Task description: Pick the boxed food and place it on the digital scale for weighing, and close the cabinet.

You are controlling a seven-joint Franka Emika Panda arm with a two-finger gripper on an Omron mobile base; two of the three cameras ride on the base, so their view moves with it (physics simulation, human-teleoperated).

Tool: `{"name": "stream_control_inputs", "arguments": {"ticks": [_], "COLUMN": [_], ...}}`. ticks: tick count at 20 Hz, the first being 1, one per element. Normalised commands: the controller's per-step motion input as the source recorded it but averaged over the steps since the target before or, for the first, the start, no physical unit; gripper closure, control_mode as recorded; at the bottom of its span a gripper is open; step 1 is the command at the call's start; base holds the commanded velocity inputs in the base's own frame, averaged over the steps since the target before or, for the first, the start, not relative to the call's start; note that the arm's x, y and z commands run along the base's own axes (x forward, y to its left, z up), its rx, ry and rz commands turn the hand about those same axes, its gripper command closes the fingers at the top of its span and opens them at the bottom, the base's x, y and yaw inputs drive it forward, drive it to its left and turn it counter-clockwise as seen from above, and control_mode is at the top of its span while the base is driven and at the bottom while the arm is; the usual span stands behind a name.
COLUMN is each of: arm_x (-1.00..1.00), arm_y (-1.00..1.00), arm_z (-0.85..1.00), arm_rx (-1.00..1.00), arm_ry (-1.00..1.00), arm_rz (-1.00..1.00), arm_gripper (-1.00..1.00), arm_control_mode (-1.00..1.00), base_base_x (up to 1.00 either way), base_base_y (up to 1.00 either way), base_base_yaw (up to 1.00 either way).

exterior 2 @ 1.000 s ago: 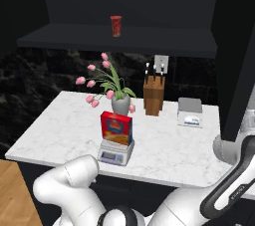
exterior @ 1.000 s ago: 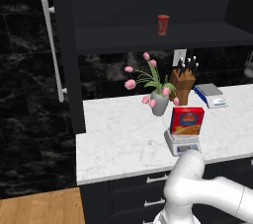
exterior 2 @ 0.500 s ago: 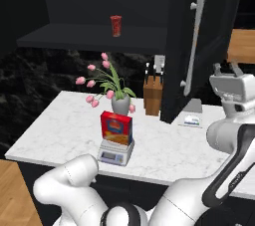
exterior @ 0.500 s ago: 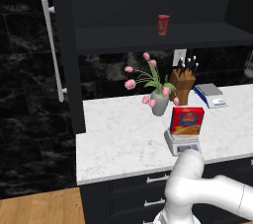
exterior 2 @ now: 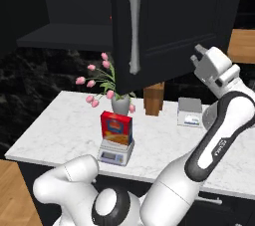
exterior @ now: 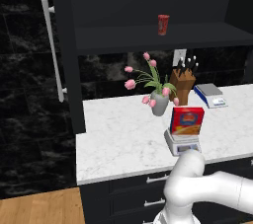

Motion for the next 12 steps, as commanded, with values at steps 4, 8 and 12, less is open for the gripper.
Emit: {"name": "stream_control_inputs", "arguments": {"ticks": [4, 8, 12], "arm_x": [0.53, 0.95, 1.0], "arm_y": [0.95, 1.0, 1.0], "arm_z": [0.04, -0.04, -0.15], "arm_rx": [-0.2, -0.06, 0.0], "arm_ry": [0.48, 0.13, 0.0], "arm_rz": [-0.24, -0.3, -0.23], "arm_gripper": [-1.0, -1.0, -1.0], "arm_control_mode": [-1.0, -1.0, -1.0], "base_base_x": [0.0, 0.0, 0.0], "base_base_y": [0.0, 0.0, 0.0], "base_base_yaw": [0.0, 0.0, 0.0]}}
